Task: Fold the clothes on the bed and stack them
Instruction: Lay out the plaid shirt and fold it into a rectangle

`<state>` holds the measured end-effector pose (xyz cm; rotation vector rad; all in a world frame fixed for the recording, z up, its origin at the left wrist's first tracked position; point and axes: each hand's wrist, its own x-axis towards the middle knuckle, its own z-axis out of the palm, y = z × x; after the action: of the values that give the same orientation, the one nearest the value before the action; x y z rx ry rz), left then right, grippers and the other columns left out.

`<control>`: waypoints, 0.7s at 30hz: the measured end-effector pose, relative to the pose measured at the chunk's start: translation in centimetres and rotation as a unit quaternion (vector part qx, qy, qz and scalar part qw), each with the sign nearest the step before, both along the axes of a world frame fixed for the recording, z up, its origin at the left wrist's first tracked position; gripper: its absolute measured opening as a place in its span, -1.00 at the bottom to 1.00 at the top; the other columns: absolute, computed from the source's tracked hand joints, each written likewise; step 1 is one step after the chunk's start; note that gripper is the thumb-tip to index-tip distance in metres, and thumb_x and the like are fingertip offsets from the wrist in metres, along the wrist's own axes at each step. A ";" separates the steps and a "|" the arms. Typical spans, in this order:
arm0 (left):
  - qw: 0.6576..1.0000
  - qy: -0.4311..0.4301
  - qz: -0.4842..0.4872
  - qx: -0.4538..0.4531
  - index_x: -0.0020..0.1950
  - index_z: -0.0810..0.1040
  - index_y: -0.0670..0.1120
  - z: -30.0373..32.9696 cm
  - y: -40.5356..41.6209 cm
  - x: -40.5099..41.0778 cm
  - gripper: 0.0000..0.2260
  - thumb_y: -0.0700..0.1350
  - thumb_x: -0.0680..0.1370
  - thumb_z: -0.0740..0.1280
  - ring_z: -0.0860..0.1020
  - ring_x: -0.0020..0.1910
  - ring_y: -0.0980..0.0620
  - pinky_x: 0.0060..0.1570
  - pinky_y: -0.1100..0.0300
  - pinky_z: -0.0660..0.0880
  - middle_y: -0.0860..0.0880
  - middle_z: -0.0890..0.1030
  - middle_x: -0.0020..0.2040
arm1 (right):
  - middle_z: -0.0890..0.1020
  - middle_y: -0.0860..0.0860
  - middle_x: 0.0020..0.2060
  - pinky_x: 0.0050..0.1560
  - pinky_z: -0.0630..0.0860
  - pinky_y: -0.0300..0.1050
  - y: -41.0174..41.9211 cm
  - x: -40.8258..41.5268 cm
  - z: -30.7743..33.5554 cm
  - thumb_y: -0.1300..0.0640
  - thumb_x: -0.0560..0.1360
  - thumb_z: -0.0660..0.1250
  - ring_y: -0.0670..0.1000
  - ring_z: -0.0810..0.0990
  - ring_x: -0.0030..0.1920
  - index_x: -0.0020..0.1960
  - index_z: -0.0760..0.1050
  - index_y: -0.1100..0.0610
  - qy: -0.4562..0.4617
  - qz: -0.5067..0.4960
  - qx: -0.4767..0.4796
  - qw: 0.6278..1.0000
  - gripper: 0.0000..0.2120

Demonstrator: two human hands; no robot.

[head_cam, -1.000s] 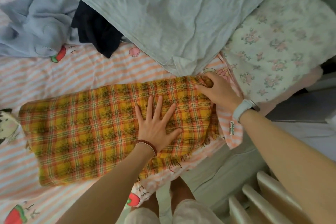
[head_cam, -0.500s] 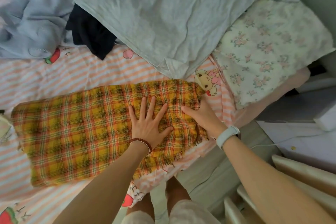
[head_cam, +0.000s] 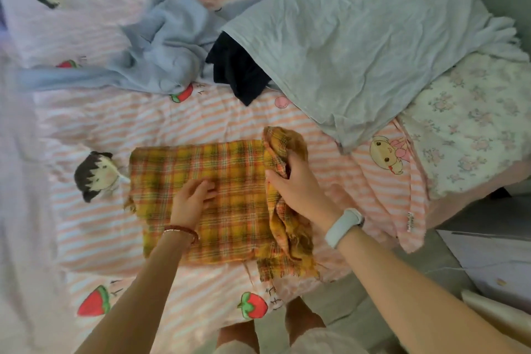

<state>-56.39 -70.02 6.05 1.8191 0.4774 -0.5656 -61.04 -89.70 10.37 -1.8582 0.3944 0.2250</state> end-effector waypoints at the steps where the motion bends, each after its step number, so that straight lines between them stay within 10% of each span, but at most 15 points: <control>1: 0.998 0.033 0.038 -0.031 0.13 0.52 -0.18 0.1 2.0 0.5 -0.83 -0.18 0.60 0.21 0.57 -0.18 0.05 -0.26 0.28 0.56 -0.09 0.61 -0.07 | 0.52 -0.18 -0.16 -0.25 0.37 -0.57 2.2 0.8 -0.1 0.11 0.56 0.24 -0.28 0.50 -0.19 0.18 0.39 0.00 -0.001 0.012 0.005 1.000 -0.80; 5: 0.982 0.100 0.098 -0.130 0.19 0.46 -0.19 0.5 8.6 1.2 -0.77 -0.13 0.62 0.15 0.60 -0.10 -0.07 -0.19 0.18 0.60 -0.15 0.59 -0.01 | 0.55 -0.08 -0.05 -0.25 0.43 -0.47 11.3 3.9 -0.6 0.10 0.57 0.21 -0.11 0.54 -0.09 0.29 0.34 0.02 0.016 0.063 0.049 0.997 -0.71; 8: 0.953 0.150 0.150 -0.216 0.27 0.41 -0.21 0.2 12.3 1.5 -0.62 0.03 0.64 0.05 0.55 -0.06 -0.34 0.25 -0.04 0.41 -0.38 0.54 0.00 | 0.44 -0.16 0.02 -0.16 0.35 -0.41 16.8 6.2 -1.1 0.08 0.59 0.18 -0.14 0.46 -0.05 0.39 0.25 0.02 0.037 0.103 0.069 0.992 -0.61; 11: 0.931 0.165 0.207 -0.249 0.09 0.51 -0.11 -0.4 15.0 1.9 -0.58 0.17 0.61 0.04 0.54 -0.33 -0.01 -0.23 0.11 0.53 -0.08 0.57 -0.23 | 0.42 -0.06 0.15 -0.04 0.51 -0.23 19.6 7.7 -1.8 0.08 0.59 0.18 -0.03 0.53 0.02 0.50 0.07 0.01 0.098 0.138 0.106 0.980 -0.47; 14: 0.936 0.174 0.191 -0.239 0.03 0.53 -0.01 -1.0 15.6 2.2 -0.66 0.18 0.58 0.11 0.51 -0.23 0.01 -0.30 0.15 0.45 -0.02 0.54 -0.17 | 0.43 -0.05 0.24 0.07 0.57 -0.03 19.7 7.0 -2.1 0.10 0.60 0.15 -0.11 0.58 0.02 0.50 0.08 0.00 0.092 0.116 0.129 0.981 -0.49; 18: 0.990 0.005 0.106 -0.091 0.30 0.34 -0.09 -1.7 14.0 2.3 -0.63 0.00 0.55 0.28 0.51 -0.02 0.02 -0.03 0.06 0.52 -0.06 0.50 0.08 | 0.55 -0.07 0.06 0.00 0.53 -0.29 17.2 3.2 -2.2 0.25 0.59 0.14 -0.19 0.56 0.01 0.29 0.42 0.11 -0.041 -0.015 -0.056 0.997 -0.70; 21: 0.991 -0.094 0.031 0.095 0.26 0.35 -0.14 -2.0 12.6 2.6 -0.51 0.09 0.46 0.38 0.46 0.01 0.04 0.02 0.14 0.43 -0.03 0.38 0.15 | 0.58 0.08 0.08 0.27 0.39 -0.03 14.9 0.5 -3.2 0.36 0.50 0.23 0.08 0.50 0.18 0.21 0.51 0.22 -0.098 -0.016 -0.297 0.950 -0.70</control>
<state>-53.83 -57.42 4.01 2.0087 0.4694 -0.3105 -60.57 -74.75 7.13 -2.4369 0.3793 -0.1203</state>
